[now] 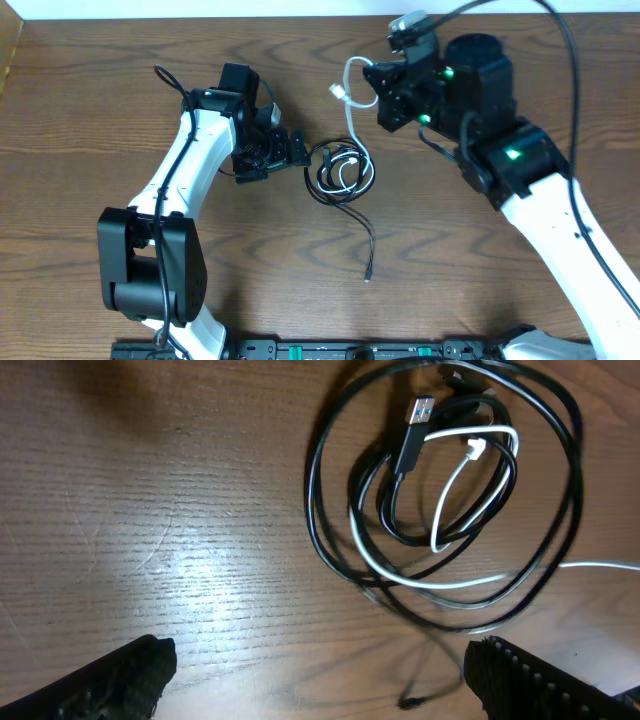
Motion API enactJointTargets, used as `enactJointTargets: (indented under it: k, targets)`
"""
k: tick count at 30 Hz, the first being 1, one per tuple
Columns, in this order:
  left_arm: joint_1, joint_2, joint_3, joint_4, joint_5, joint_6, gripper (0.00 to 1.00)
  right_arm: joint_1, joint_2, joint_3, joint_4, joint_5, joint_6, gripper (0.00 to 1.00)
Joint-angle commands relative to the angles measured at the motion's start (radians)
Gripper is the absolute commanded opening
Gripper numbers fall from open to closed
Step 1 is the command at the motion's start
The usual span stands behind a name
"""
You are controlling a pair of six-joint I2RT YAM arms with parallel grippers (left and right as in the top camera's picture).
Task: Untangle cables
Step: 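Grasp the white cable with the right gripper and pull it upward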
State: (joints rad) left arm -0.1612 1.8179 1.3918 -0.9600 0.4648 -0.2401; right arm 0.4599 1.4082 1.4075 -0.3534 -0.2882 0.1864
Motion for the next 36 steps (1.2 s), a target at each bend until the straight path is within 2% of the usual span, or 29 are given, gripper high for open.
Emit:
enactJointTargets:
  k: [1,9,12,17,25,28,32,33,36]
  targets:
    - [-0.002,0.006,0.005,0.0,-0.006,-0.01,0.97,0.004,-0.035,0.007,0.014,-0.002,0.054,0.01]
    - [-0.002,0.006,0.005,0.0,-0.006,-0.009,0.98,0.003,-0.139,0.007,0.142,0.041,0.098,0.01]
    - [-0.002,0.006,0.005,-0.002,-0.006,-0.009,0.97,0.003,-0.199,0.007,0.183,0.192,0.098,0.01]
    - [-0.002,0.006,0.005,-0.003,-0.006,-0.009,0.98,0.004,-0.317,0.007,0.206,0.554,0.098,0.01]
    - [-0.002,0.006,0.005,0.008,-0.006,-0.01,0.98,0.003,-0.446,0.007,0.26,0.786,0.097,0.01]
    - [-0.002,0.006,0.005,0.008,-0.006,-0.01,0.98,0.004,-0.457,0.007,0.235,0.782,0.098,0.01]
    - [-0.002,0.006,0.005,0.008,-0.006,-0.009,0.97,0.004,-0.437,0.006,0.121,0.776,0.098,0.01]
    - [-0.002,0.006,0.005,0.008,-0.006,-0.01,0.98,0.004,-0.425,0.006,0.071,0.776,0.098,0.03]
    - [-0.002,0.006,0.005,0.007,-0.006,-0.01,0.98,0.004,-0.377,0.005,-0.064,0.769,0.108,0.19]
